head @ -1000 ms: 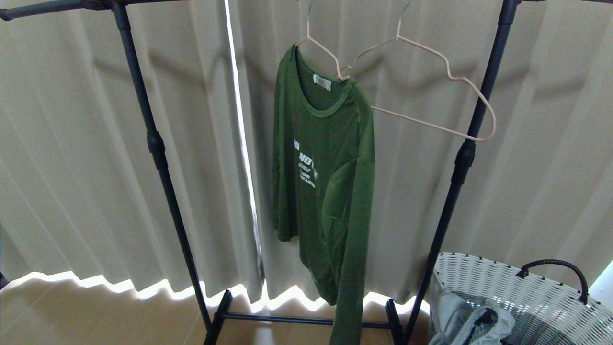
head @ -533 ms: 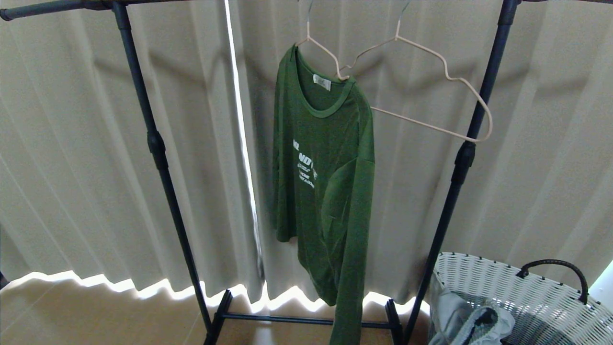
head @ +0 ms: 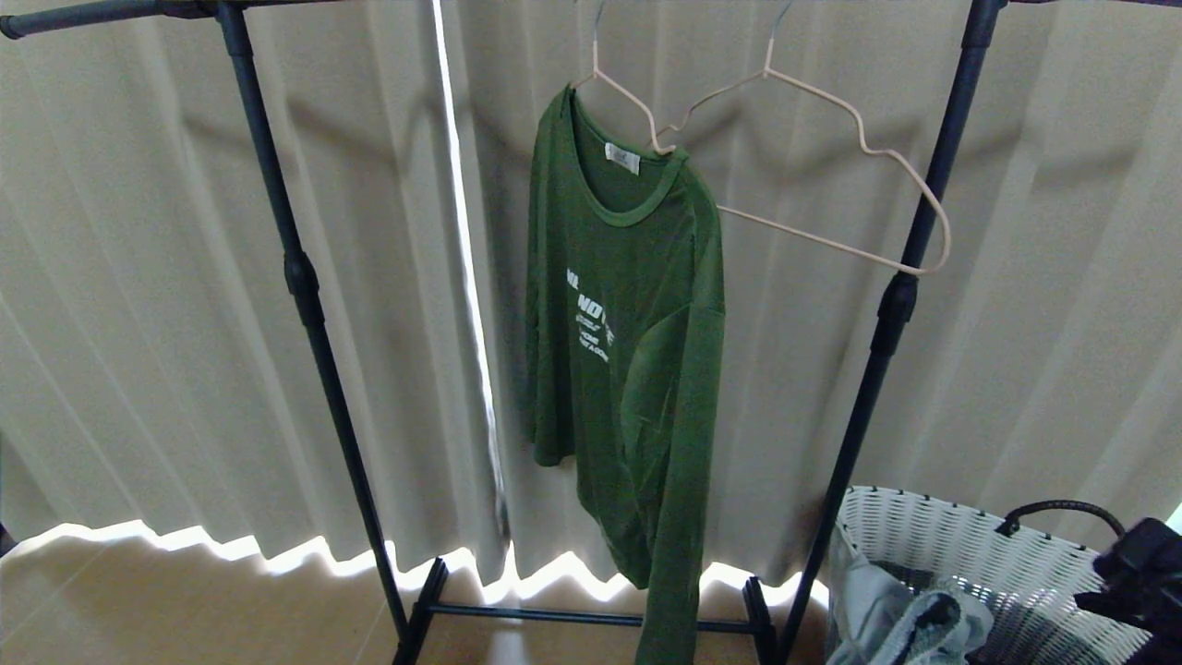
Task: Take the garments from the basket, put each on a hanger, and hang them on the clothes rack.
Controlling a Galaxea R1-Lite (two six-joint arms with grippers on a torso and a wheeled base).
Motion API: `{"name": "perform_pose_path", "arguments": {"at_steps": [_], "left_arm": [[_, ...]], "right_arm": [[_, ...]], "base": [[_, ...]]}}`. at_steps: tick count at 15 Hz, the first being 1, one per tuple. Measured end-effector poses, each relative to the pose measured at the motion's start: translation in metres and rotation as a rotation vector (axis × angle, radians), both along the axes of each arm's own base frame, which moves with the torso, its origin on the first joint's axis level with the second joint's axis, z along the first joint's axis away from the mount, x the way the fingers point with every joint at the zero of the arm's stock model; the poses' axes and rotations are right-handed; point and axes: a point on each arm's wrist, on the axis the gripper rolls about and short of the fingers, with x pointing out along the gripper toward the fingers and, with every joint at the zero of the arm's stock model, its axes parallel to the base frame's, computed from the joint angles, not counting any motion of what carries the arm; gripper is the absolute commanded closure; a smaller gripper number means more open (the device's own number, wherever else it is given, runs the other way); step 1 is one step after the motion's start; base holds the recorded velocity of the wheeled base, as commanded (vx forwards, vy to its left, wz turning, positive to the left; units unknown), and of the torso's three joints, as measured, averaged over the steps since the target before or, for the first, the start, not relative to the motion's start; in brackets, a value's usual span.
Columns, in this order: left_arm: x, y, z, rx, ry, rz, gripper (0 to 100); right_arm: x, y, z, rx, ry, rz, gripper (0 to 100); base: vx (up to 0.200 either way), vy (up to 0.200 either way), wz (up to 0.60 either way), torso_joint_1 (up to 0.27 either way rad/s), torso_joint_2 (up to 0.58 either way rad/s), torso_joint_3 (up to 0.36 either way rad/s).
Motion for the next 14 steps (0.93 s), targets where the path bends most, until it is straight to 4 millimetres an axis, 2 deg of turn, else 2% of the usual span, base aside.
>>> {"name": "perform_pose_path", "arguments": {"at_steps": [3,7,10,14], "left_arm": [[0.0,0.0,0.0,0.0,0.0,-0.001,0],[0.0,0.0,0.0,-0.001,0.0,0.002,0],[0.0,0.0,0.0,-0.001,0.0,0.002,0],[0.0,0.0,0.0,-0.001,0.0,0.002,0]], "right_arm": [[0.043,0.003,-0.019,-0.094,0.077,-0.057,0],[0.088,0.004,-0.046,-0.156,0.1,-0.116,0],[0.099,0.0,-0.064,-0.217,0.158,-0.174,0],[0.101,-0.004,-0.072,-0.221,0.193,-0.193,0]], "base": [[0.0,0.0,0.0,0.0,0.0,0.0],[0.0,0.0,0.0,0.0,0.0,0.0],[0.0,0.0,0.0,0.0,0.0,0.0],[0.0,0.0,0.0,0.0,0.0,0.0]]}}
